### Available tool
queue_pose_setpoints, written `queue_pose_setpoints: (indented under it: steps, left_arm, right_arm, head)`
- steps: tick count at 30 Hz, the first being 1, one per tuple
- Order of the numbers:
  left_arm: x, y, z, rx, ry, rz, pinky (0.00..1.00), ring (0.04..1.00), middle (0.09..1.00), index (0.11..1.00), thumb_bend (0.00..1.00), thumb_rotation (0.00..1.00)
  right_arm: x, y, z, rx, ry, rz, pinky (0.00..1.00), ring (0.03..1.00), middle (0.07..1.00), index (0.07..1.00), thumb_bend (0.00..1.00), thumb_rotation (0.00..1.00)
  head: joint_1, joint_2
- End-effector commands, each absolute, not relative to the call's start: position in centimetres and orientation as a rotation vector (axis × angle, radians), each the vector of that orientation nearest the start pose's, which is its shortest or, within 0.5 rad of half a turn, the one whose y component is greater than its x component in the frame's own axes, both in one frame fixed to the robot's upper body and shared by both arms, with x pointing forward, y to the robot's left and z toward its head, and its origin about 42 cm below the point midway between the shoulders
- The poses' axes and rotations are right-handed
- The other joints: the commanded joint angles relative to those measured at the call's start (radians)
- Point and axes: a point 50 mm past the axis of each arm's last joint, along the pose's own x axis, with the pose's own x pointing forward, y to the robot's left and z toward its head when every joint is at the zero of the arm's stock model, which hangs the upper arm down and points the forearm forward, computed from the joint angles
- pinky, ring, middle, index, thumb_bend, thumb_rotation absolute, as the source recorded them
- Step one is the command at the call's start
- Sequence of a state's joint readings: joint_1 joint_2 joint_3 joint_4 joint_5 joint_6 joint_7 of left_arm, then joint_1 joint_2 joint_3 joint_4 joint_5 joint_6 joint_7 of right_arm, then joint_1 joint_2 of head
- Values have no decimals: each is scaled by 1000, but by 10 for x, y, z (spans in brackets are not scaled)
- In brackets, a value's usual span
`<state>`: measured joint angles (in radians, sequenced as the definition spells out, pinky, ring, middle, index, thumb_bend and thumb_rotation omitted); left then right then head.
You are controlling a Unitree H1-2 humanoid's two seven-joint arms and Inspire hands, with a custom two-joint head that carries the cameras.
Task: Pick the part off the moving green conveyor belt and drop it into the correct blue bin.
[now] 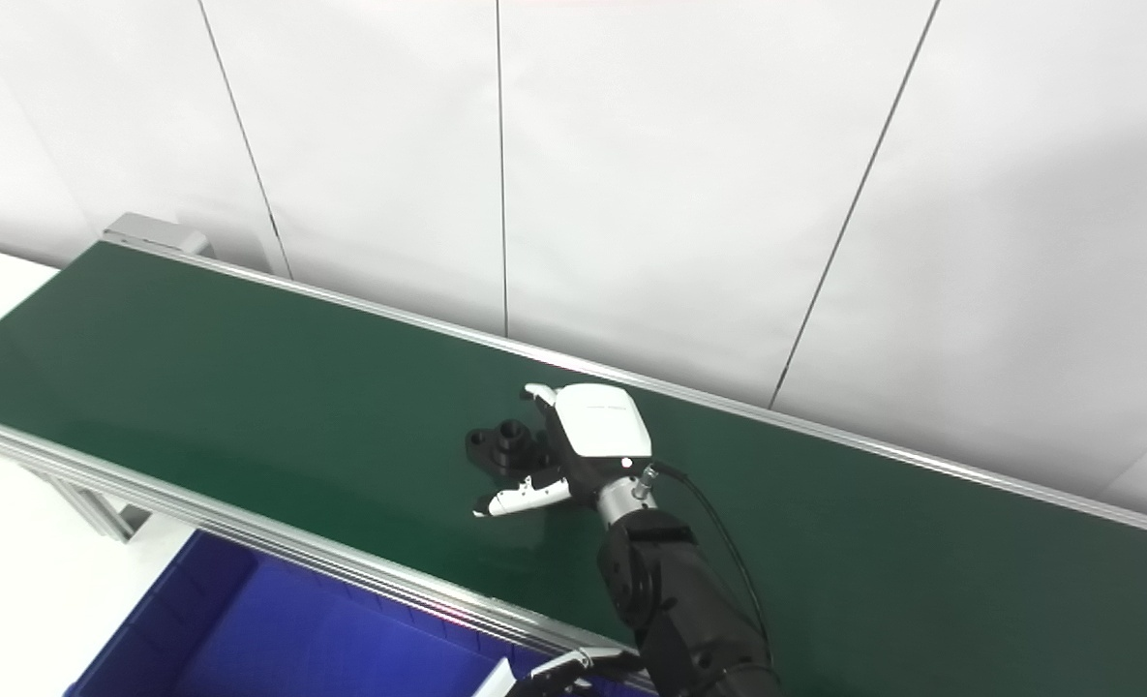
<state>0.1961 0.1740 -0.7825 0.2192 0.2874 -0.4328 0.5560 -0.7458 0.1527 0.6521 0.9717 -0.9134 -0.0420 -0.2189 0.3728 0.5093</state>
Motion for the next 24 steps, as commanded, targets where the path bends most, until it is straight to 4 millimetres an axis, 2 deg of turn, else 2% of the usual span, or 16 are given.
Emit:
queue_pose_setpoints:
  steps: [1, 6, 8, 11, 12, 13, 14, 15, 16, 17, 18, 24]
  left_arm:
    - [114, 66, 32, 104, -172, -335, 647, 782, 813, 779, 923, 904]
    - [113, 67, 33, 101, -174, -329, 644, 777, 808, 775, 930, 908]
    - [112, 67, 33, 100, -171, -330, 647, 780, 810, 777, 940, 913]
    - [112, 68, 33, 96, -170, -332, 646, 780, 810, 777, 944, 915]
    - [112, 68, 33, 94, -170, -332, 647, 780, 810, 777, 940, 911]
    - [112, 67, 34, 93, -169, -333, 644, 778, 809, 776, 939, 907]
    - [112, 67, 34, 91, -168, -334, 642, 777, 809, 776, 939, 906]
    - [112, 67, 34, 90, -168, -334, 642, 777, 809, 776, 939, 906]
    - [112, 67, 34, 89, -168, -334, 643, 778, 810, 776, 936, 904]
    - [112, 68, 34, 89, -169, -335, 644, 778, 810, 777, 935, 904]
    - [112, 68, 35, 89, -169, -336, 647, 781, 811, 777, 933, 902]
    - [112, 68, 34, 91, -169, -338, 653, 782, 812, 779, 923, 895]
  right_arm:
    - [427, 42, 130, -1277, -397, 560, 766, 760, 792, 833, 977, 681]
    - [428, 39, 119, -1312, -352, 569, 732, 725, 769, 818, 974, 666]
    - [429, 38, 117, -1312, -334, 566, 684, 676, 728, 795, 952, 643]
    - [430, 38, 116, -1285, -301, 571, 544, 567, 644, 748, 899, 578]
    - [430, 38, 116, -1279, -294, 575, 401, 465, 575, 727, 843, 551]
    - [430, 39, 115, -1270, -285, 582, 273, 346, 462, 676, 772, 444]
    - [430, 39, 115, -1259, -277, 589, 243, 314, 428, 660, 752, 405]
    - [430, 40, 115, -1252, -270, 598, 216, 286, 399, 647, 734, 369]
    - [430, 40, 114, -1248, -265, 604, 206, 275, 383, 571, 626, 263]
    - [430, 41, 114, -1250, -262, 610, 201, 269, 375, 532, 571, 209]
    - [430, 41, 115, -1262, -259, 616, 153, 218, 323, 498, 524, 154]
    - [431, 42, 118, -1319, -202, 651, 119, 191, 307, 489, 510, 132]
  head:
    - [1, 2]
    - [1, 9]
    - [0, 9]
    - [-1, 10]
    - [-1, 11]
    - [0, 11]
    - [0, 11]
    - [1, 14]
    - [1, 14]
    - [1, 14]
    - [0, 15]
    - [-4, 14]
